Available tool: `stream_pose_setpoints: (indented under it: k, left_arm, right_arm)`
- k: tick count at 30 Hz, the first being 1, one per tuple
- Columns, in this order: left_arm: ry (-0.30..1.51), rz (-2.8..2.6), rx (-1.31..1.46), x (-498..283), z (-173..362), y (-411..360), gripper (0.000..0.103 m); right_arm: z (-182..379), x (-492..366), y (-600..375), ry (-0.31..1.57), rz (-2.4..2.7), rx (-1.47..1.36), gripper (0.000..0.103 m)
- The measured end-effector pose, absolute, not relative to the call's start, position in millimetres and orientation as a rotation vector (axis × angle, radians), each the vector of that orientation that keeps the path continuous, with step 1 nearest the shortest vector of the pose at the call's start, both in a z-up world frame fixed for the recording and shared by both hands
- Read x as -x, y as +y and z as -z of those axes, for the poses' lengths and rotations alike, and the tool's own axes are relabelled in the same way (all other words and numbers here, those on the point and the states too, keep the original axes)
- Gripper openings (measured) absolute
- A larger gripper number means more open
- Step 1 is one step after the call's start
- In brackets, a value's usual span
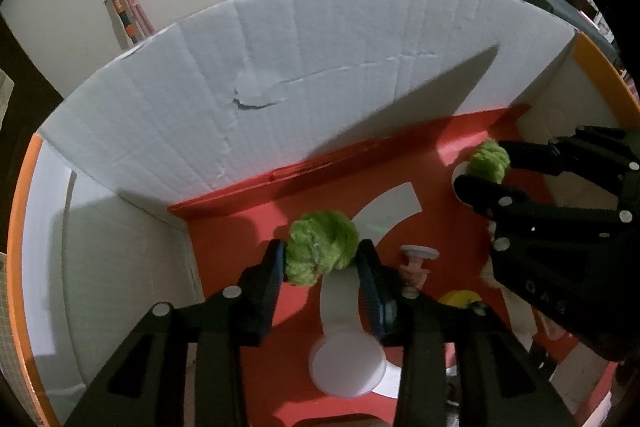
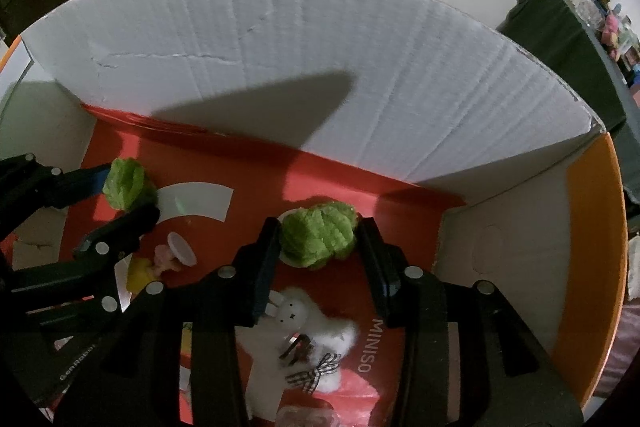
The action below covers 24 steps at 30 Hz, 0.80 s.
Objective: Organize objects
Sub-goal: 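Lower the green balls onto the red box floor and open both grippers, then lift both grippers up out of the cardboard box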
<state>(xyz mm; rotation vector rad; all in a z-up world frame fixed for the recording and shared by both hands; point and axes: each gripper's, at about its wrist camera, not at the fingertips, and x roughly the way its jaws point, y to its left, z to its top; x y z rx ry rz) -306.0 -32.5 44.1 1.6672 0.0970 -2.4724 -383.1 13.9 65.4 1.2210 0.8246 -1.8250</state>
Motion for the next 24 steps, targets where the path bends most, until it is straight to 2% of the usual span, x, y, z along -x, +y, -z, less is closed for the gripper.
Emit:
stream_pose_setpoints:
  k: [7,24]
  left_arm:
    - [0.099,2.469,-1.658,304.8,-46.1,-30.4,0.048]
    - [0.107,2.491,-1.604,316.0,-61.9,-49.7,0.048]
  right_arm:
    - [-67.8,386.4,29.5,0.822,1.829,-1.222,0.041]
    - [-96.6,388.9,78.9,0.793,1.871,-1.192,0.041]
